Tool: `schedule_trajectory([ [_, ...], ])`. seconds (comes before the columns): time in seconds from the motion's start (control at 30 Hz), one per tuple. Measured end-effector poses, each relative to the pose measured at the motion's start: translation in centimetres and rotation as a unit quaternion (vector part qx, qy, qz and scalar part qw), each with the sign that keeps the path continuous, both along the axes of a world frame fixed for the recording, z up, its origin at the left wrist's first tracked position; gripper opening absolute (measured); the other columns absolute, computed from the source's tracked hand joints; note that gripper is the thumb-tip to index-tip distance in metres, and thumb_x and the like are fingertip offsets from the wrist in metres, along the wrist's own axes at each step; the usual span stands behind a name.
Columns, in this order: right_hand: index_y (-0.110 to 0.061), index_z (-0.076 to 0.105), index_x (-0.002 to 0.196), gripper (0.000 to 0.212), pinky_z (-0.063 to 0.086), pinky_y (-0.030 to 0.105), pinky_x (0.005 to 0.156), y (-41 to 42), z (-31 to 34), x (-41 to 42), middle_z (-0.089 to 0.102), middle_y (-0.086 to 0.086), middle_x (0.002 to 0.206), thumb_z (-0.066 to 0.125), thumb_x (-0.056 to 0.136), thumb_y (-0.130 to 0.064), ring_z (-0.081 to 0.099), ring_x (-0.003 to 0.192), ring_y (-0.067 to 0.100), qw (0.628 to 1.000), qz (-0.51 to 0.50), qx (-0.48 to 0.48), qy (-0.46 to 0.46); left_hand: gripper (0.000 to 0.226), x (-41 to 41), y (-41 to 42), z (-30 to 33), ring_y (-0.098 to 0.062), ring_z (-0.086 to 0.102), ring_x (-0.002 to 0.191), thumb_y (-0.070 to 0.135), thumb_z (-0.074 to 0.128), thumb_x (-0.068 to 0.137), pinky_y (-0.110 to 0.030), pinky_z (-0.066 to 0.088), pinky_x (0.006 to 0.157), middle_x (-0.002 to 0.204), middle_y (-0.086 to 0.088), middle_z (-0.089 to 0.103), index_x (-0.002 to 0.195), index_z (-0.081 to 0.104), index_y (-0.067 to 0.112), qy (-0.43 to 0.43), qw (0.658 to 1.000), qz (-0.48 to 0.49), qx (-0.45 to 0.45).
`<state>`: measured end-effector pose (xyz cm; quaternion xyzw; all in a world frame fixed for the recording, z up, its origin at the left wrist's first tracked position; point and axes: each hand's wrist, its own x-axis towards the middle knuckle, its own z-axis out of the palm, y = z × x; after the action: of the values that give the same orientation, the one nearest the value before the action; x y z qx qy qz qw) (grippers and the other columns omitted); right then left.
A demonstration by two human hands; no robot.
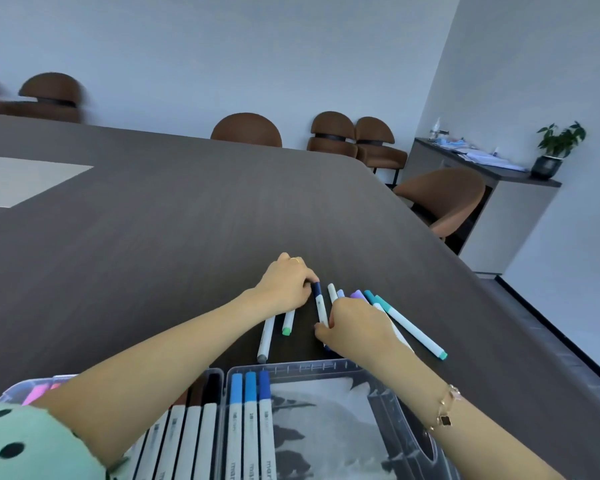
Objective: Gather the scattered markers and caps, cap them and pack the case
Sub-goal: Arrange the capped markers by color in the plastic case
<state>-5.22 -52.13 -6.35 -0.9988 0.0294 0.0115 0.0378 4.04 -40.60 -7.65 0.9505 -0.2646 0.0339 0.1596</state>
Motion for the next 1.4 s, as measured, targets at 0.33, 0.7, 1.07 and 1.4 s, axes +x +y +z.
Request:
schedule_trajectory([
  [0.33, -0.012, 0.057, 0.070, 0.026, 0.036, 0.021, 0.052, 0.5, 2.9, -3.6, 0.045, 0.006, 0.064, 0.058, 0.083, -0.034, 0.040, 0.053, 0.013, 0.976, 0.010, 0.208, 0.059, 0.022, -4.0, 4.1, 3.3, -0.005, 0.060, 0.091, 0.034, 0.065, 0.087, -0.019, 0.046, 0.078, 0.099, 0.007, 0.070, 0.100, 0.075, 0.018, 0.110, 0.974, 0.011, -0.198],
  [0.7, -0.019, 0.051, 0.060, 0.035, 0.033, 0.023, 0.053, 2.6, 3.1, -10.9, 0.041, -0.002, 0.057, 0.059, 0.083, -0.043, 0.035, 0.051, 0.013, 0.948, 0.056, 0.206, 0.237, 0.023, -12.6, 7.9, 1.3, -0.002, 0.063, 0.077, 0.043, 0.070, 0.080, -0.014, 0.046, 0.068, 0.080, 0.012, 0.070, 0.091, 0.076, 0.023, 0.136, 0.977, -0.013, -0.163],
  [1.07, -0.015, 0.068, 0.085, 0.030, 0.041, 0.019, 0.061, 2.8, 2.3, -12.1, 0.057, -0.002, 0.076, 0.060, 0.086, -0.043, 0.051, 0.068, 0.010, 0.953, 0.046, 0.225, 0.196, 0.020, -14.2, 8.1, 1.1, 0.001, 0.055, 0.079, 0.038, 0.067, 0.084, -0.009, 0.036, 0.064, 0.085, 0.015, 0.063, 0.098, 0.074, 0.026, 0.077, 0.985, -0.014, -0.155],
  [1.4, -0.020, 0.071, 0.087, 0.024, 0.050, 0.025, 0.075, 2.7, 1.6, -11.4, 0.071, -0.001, 0.096, 0.063, 0.086, -0.043, 0.059, 0.080, 0.010, 0.945, 0.094, 0.247, 0.195, 0.018, -14.1, 8.3, 0.6, -0.001, 0.060, 0.084, 0.037, 0.069, 0.083, -0.012, 0.040, 0.067, 0.090, 0.014, 0.067, 0.097, 0.073, 0.026, 0.090, 0.984, -0.009, -0.150],
])
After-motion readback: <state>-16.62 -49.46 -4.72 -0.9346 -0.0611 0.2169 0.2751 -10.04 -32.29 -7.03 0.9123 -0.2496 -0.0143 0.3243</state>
